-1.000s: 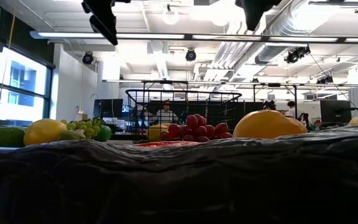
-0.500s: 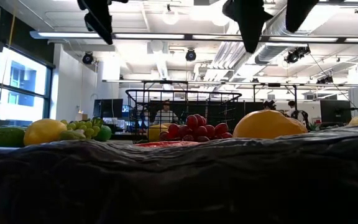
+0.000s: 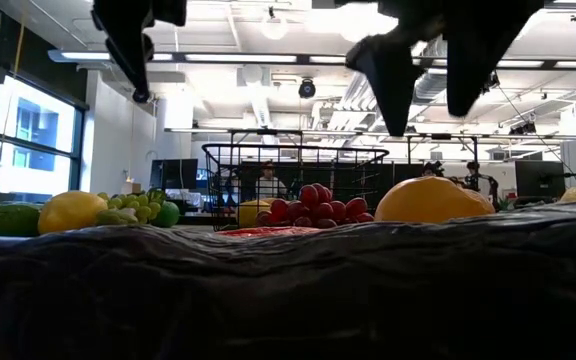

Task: Build produce basket
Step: Put the top mango into the wire basket

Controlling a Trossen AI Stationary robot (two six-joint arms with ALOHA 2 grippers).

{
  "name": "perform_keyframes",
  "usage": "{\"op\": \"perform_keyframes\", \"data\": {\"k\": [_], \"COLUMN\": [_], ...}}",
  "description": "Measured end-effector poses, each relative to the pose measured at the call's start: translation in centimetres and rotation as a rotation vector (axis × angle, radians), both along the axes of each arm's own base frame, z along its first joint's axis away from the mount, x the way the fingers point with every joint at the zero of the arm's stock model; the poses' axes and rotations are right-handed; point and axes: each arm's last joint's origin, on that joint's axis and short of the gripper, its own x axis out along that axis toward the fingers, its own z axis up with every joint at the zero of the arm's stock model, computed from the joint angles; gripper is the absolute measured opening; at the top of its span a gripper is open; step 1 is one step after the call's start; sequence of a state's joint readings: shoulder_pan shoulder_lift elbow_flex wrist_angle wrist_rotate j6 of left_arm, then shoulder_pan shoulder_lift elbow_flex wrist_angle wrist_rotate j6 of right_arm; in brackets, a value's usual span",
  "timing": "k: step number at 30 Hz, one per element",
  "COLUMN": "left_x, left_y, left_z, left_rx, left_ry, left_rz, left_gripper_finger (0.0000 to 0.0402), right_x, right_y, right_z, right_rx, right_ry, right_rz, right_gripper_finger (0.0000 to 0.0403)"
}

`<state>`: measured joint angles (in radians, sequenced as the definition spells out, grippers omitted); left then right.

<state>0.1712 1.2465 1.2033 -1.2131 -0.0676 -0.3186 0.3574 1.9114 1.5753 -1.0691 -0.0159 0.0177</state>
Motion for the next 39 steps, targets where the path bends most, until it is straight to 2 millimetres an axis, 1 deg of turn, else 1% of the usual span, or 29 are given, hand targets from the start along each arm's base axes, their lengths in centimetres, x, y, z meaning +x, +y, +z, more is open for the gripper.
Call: {"op": "perform_keyframes", "data": {"k": [5, 11, 20, 23, 28, 29, 32, 36, 39], "left_x": [-0.9, -1.9, -2.4, -2.4, -2.4, -2.4, -2.4, -2.4, -2.4], "left_y": [-0.8, -1.5, -1.8, -1.8, -1.8, -1.8, -1.8, -1.8, -1.8], "left_z": [-0.2, 0.0, 0.4, 0.4, 0.4, 0.4, 0.4, 0.4, 0.4], "left_rx": [-0.003, -0.009, 0.013, 0.013, 0.014, 0.014, 0.013, 0.013, 0.016], "left_ry": [-0.016, -0.044, -0.072, -0.072, -0.072, -0.072, -0.072, -0.072, -0.072], "left_rz": [0.046, 0.069, 0.101, 0.104, 0.104, 0.105, 0.106, 0.108, 0.109], "left_gripper_finger": [0.0243, 0.0243, 0.0243, 0.0243, 0.0243, 0.0243, 0.0243, 0.0243, 0.0243], "right_x": [0.5, 1.1, 1.6, 1.6, 1.5, 1.5, 1.4, 1.4, 1.3], "right_y": [0.3, 0.5, 0.7, 0.7, 0.4, 0.3, 0.0, -1.0, -1.9], "right_z": [-1.8, -3.7, -6.4, -6.5, -6.5, -6.5, -6.5, -6.4, -5.8], "right_rx": [0.0, -0.017, -0.053, -0.053, -0.048, -0.045, -0.007, 0.022, 0.023], "right_ry": [0.052, 0.099, 0.168, 0.174, 0.195, 0.201, 0.233, 0.27, 0.282], "right_rz": [0.042, 0.045, 0.044, 0.044, 0.037, 0.038, 0.038, 0.007, -0.018], "right_gripper_finger": [0.0275, 0.0275, 0.0272, 0.0248, 0.0167, 0.0157, 0.0157, 0.0157, 0.0157]}}
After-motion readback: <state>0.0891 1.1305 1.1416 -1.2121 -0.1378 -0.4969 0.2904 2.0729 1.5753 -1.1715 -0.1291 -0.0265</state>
